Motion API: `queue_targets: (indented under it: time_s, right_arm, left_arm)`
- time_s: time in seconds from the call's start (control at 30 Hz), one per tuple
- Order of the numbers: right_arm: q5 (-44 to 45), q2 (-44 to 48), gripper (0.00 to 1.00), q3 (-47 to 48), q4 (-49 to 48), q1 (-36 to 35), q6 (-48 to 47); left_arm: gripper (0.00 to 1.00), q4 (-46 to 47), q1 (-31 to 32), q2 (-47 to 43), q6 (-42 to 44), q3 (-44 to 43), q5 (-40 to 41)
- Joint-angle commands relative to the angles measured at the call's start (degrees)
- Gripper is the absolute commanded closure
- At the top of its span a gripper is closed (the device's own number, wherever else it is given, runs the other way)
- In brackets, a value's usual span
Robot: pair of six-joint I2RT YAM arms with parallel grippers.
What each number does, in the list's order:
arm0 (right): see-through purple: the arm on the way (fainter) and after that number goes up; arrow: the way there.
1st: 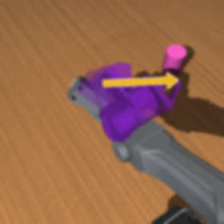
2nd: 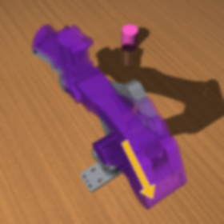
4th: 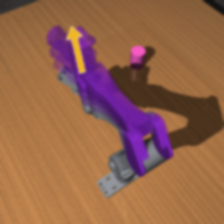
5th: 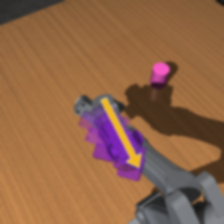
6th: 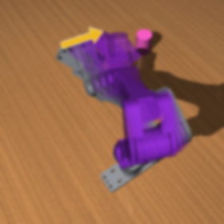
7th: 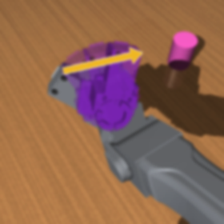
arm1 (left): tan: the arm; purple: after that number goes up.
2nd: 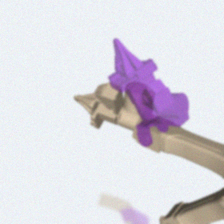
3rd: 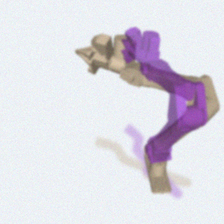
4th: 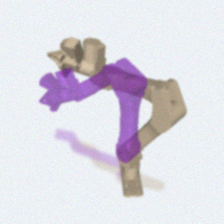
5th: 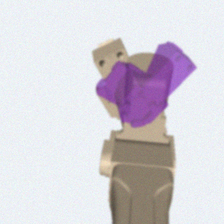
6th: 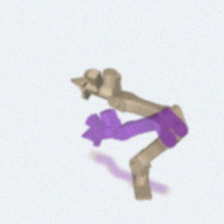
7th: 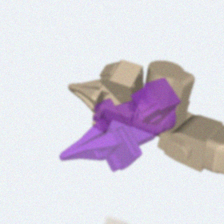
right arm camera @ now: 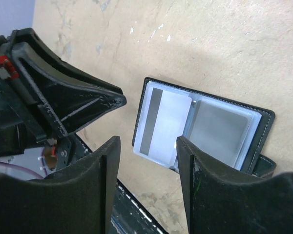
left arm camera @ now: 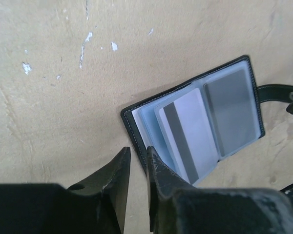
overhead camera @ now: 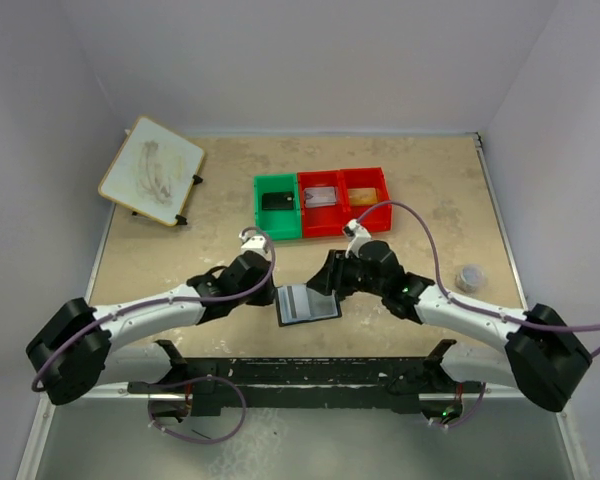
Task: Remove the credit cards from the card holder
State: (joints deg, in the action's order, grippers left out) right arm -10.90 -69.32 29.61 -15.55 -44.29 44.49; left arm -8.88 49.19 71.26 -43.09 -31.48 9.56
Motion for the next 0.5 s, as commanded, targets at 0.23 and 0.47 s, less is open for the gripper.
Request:
queue_targets:
  time_s: [0.23, 0.47]
  right_arm:
    - [6.6, 6.9, 0.46, -8.5, -8.4, -0.2, 10.4]
    - [0.1, 2.2, 0.53, -10.2, -15.6, -0.2, 10.6]
  left_arm:
    - [0.67, 11.1, 0.1, -7.1, -4.6, 0.6, -4.5]
    - [0.69, 17.4, 0.1, 2.4, -6.6, 1.3, -11.2]
